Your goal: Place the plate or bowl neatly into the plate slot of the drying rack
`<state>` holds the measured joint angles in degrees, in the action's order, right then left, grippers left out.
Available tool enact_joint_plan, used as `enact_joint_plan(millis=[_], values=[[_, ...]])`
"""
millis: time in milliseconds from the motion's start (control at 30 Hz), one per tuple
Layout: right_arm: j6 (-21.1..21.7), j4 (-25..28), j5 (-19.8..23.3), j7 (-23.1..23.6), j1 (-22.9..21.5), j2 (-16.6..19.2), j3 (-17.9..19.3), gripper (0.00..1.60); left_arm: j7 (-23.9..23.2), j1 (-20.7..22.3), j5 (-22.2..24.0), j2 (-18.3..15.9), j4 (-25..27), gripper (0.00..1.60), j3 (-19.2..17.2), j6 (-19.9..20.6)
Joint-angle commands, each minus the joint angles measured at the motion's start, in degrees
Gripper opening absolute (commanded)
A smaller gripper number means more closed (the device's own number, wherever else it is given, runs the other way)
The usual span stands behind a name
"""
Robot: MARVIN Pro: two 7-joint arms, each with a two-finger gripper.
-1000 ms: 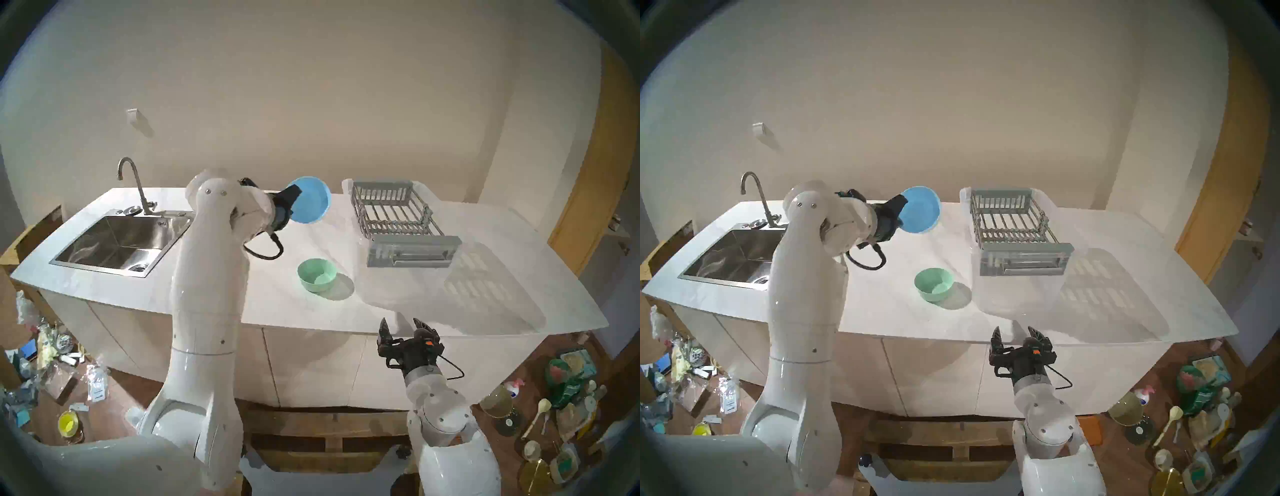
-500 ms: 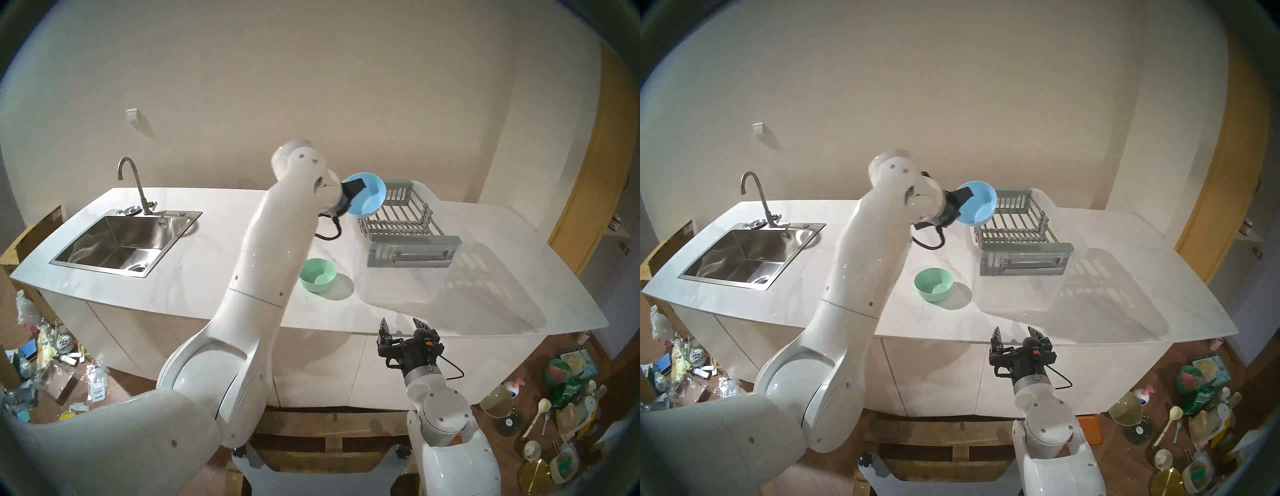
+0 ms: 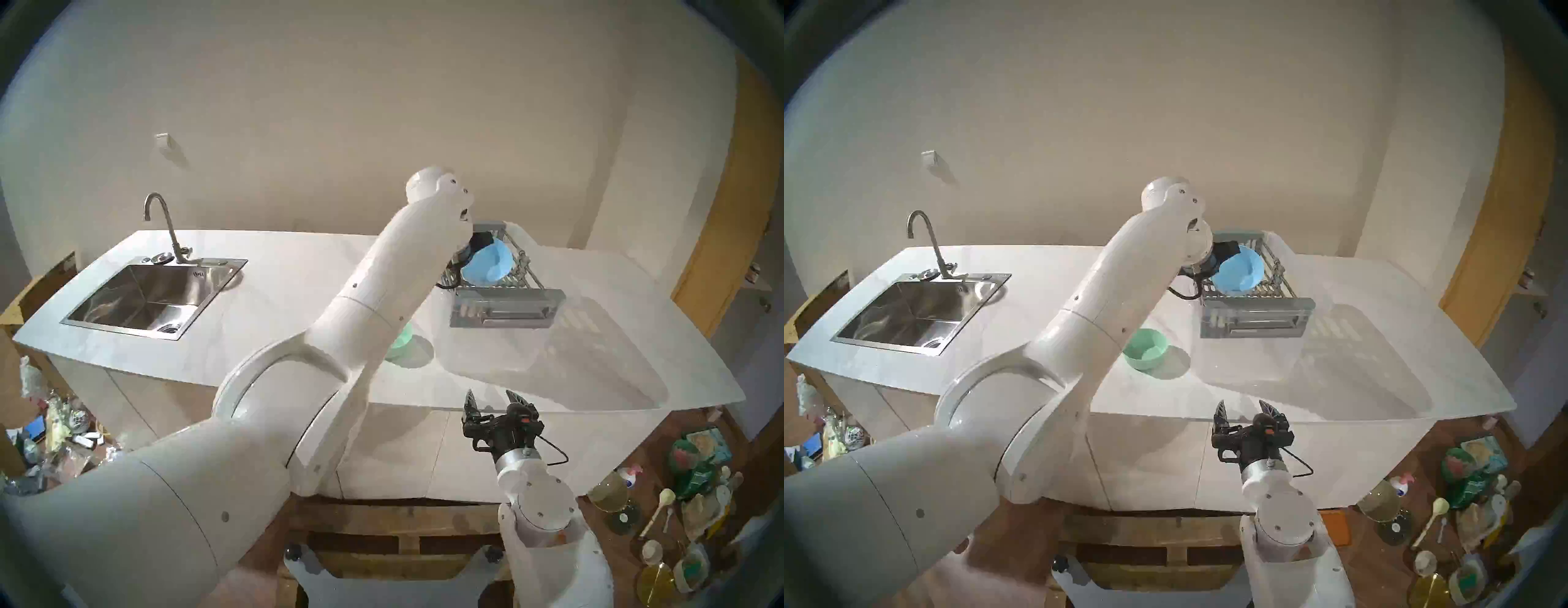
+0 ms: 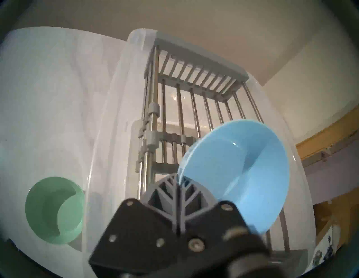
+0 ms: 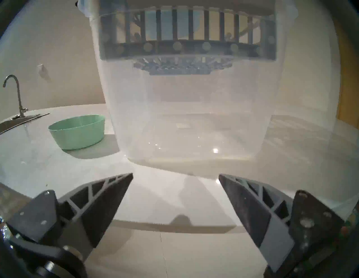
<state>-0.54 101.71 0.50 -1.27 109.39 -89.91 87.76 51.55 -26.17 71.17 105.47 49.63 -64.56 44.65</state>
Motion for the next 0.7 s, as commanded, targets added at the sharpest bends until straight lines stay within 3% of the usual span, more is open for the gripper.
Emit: enact_joint_plan(millis=[0, 300, 667], values=[[-0.35, 1.4, 0.03, 0.05, -0.37, 0.0, 0.0, 1.6, -4.17, 5.22, -0.52, 1.99, 0.34, 0.0, 0.58, -1.91], [-0.25, 1.69, 0.06, 0.08, -0.21, 0.02, 0.01, 1.6, -11.15, 7.36, -1.87, 0.88, -3.88, 0.0, 2.78, -4.68], [-0.26, 1.66, 0.06, 0.08, -0.22, 0.02, 0.01, 1.6, -11.09, 7.15, -1.07, 2.01, -4.95, 0.0, 2.61, -4.64]])
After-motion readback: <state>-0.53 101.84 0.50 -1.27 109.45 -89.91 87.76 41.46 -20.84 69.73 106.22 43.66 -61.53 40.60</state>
